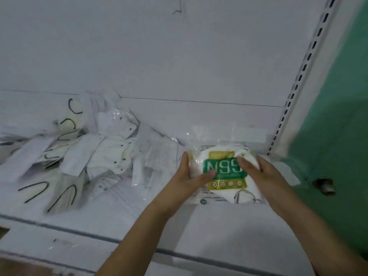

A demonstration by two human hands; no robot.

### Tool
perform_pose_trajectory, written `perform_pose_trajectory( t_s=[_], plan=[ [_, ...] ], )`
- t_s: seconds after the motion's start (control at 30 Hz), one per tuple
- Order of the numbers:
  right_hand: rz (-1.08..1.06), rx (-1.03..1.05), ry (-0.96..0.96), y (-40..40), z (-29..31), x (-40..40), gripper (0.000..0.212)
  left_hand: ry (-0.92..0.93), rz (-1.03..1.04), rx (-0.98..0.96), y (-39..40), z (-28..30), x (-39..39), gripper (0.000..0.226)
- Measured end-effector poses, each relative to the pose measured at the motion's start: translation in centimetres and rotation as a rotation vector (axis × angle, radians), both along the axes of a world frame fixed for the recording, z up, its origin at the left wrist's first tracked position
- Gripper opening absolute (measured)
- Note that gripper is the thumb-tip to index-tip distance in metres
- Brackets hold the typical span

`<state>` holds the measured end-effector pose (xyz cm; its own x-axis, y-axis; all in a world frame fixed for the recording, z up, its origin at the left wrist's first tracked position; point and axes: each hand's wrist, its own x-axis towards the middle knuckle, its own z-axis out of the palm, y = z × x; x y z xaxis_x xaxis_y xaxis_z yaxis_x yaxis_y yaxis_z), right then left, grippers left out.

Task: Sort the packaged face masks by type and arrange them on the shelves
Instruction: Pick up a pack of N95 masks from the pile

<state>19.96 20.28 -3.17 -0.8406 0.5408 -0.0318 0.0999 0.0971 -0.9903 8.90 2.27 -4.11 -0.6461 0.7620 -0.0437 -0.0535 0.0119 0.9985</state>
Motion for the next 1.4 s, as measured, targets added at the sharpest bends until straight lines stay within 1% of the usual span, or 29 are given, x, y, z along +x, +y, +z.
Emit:
perform_pose_trajectory(
  t_s=[0.07, 0.13, 0.2, 0.27, 0.37, 0.47, 0.5, 0.57, 0.67, 0.8, 0.9, 0.93, 1.03, 1.1, 1.13, 1.17, 1.2, 1.27, 1.33, 1.4],
  plan=[
    [0.150, -0.047, 0.035, -1.3, 2.2, -1.9, 0.067, 0.003, 0.096, 0.042, -1.3, 1.6, -0.3, 0.054],
    [0.311, 0.033, 0.044, -3.2, 4.1, -4.3, 0.081, -0.027, 0.202, 0.110, -3.8, 2.6, -1.4, 0.057],
    [0.393, 0.076, 0.023, -6.2, 5.4, -6.8, 0.095, -0.037, 0.267, 0.133, -7.9, 3.0, -2.5, 0.065],
    [0.450, 0.056, 0.039, -9.5, 5.8, -9.2, 0.099, -0.016, 0.318, 0.104, -12.2, 3.3, -3.5, 0.064],
    [0.493, -0.018, 0.110, -16.7, 5.8, -12.3, 0.094, 0.002, 0.443, 0.109, -19.0, 3.6, -4.6, 0.057],
    [0.529, -0.158, 0.164, -24.9, 5.9, -15.2, 0.068, 0.038, 0.599, 0.103, -26.4, 3.6, -6.1, 0.063],
    [0.531, -0.166, 0.167, -28.2, 5.7, -16.7, 0.061, 0.045, 0.631, 0.110, -29.5, 3.4, -6.7, 0.063],
    [0.541, -0.154, 0.158, -33.0, 5.4, -18.5, 0.055, 0.033, 0.668, 0.119, -34.2, 3.3, -7.5, 0.063],
    [0.611, -0.124, 0.097, -42.6, 4.0, -21.7, 0.057, -0.011, 0.736, 0.108, -44.1, 2.8, -9.7, 0.062],
    [0.743, -0.067, 0.048, -53.2, 3.2, -25.7, 0.067, -0.107, 0.820, 0.110, -54.1, 2.2, -13.7, 0.038],
    [0.888, -0.064, 0.006, -58.2, 3.3, -29.2, 0.058, -0.200, 0.901, 0.116, -59.2, 1.9, -17.2, 0.035],
    [0.935, -0.053, -0.021, -59.4, 3.4, -30.6, 0.058, -0.228, 0.912, 0.114, -60.7, 1.7, -18.6, 0.034],
    [0.981, 0.062, -0.083, -62.0, 3.5, -35.9, 0.070, -0.253, 0.951, 0.053, -65.1, 1.1, -23.4, 0.041],
    [0.902, 0.131, -0.068, -62.8, 3.5, -40.5, 0.067, -0.252, 1.007, 0.032, -67.7, 0.3, -27.3, 0.036],
    [0.838, 0.217, -0.059, -62.9, 3.4, -43.2, 0.061, -0.257, 1.036, 0.018, -68.7, -0.1, -29.3, 0.036],
    [0.780, 0.349, -0.049, -62.8, 3.2, -46.1, 0.055, -0.265, 1.064, 0.003, -69.6, -0.5, -31.3, 0.035],
    [0.731, 0.518, -0.040, -62.6, 3.0, -49.1, 0.054, -0.268, 1.087, -0.005, -70.6, -0.9, -33.4, 0.034],
    [0.695, 0.804, -0.037, -62.4, 2.2, -54.8, 0.063, -0.264, 1.117, -0.025, -72.2, -1.1, -37.5, 0.032],
    [0.730, 1.028, -0.098, -63.0, 1.3, -59.8, 0.073, -0.259, 1.122, -0.063, -73.7, -0.8, -41.3, 0.035],
    [0.756, 1.165, -0.162, -64.2, 0.6, -64.2, 0.079, -0.255, 1.112, -0.052, -75.1, -0.8, -44.8, 0.038]
  ],
)
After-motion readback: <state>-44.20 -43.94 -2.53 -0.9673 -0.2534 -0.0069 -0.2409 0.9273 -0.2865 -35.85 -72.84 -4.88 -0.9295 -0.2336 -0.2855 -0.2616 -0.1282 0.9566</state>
